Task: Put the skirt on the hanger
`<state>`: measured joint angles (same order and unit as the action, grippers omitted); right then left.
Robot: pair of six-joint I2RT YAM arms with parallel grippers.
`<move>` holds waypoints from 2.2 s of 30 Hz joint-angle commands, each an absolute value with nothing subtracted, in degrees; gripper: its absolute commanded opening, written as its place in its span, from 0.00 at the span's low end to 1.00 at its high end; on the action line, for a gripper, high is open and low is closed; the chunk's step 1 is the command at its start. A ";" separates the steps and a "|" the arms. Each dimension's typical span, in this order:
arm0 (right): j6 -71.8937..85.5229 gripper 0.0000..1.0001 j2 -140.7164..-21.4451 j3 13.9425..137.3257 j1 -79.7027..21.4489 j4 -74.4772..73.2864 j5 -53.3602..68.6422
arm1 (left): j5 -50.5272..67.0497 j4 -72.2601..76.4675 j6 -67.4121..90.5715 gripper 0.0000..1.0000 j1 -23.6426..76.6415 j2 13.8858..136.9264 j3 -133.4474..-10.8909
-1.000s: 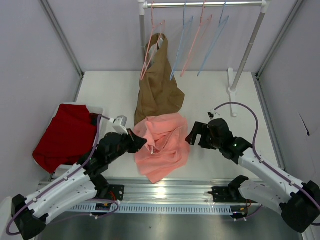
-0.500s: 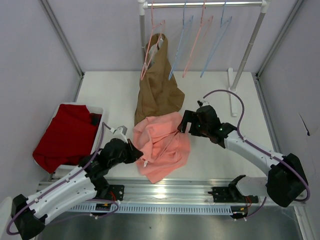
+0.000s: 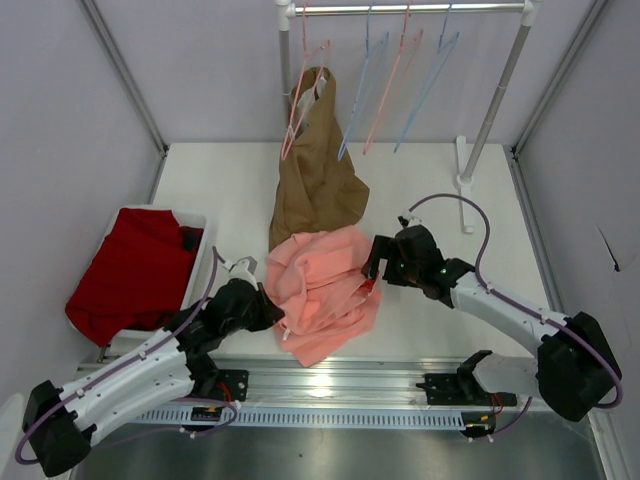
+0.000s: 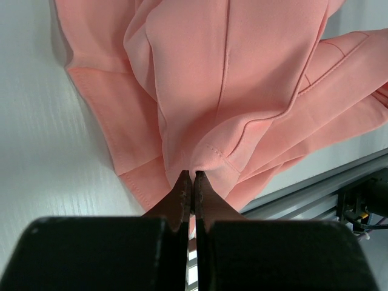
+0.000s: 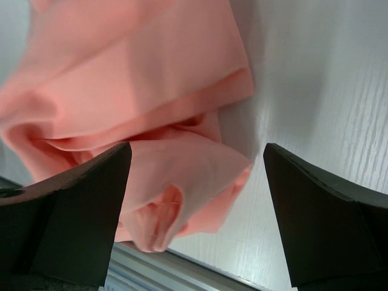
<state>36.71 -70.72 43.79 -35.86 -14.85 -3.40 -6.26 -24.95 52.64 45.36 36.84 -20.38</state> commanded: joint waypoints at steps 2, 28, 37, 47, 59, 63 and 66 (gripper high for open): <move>37.97 0.95 -65.32 37.71 -36.74 -14.85 -3.87 | -7.30 -23.29 53.17 0.00 45.70 38.49 -22.76; 38.67 0.84 -54.66 31.11 -41.40 -17.33 -8.61 | -6.15 -22.24 53.53 0.00 45.70 40.78 -24.43; 36.74 0.66 -65.64 33.31 -40.87 -8.01 -7.39 | -5.54 -22.33 53.44 0.00 45.79 41.31 -24.61; 32.27 0.00 -62.18 45.07 -29.99 -14.75 2.81 | -7.47 -25.31 49.75 0.00 45.70 46.05 -35.74; 23.81 0.00 -58.80 77.00 -15.38 -32.87 15.71 | -7.47 -30.94 48.86 0.00 45.70 52.82 -56.25; 26.45 0.00 -54.24 67.44 -15.29 -30.77 18.10 | -3.79 -27.43 50.62 0.00 45.35 55.45 -51.17; 29.17 0.00 -50.02 57.07 -15.38 -29.45 20.55 | 1.73 -21.38 52.47 0.00 43.69 57.39 -44.15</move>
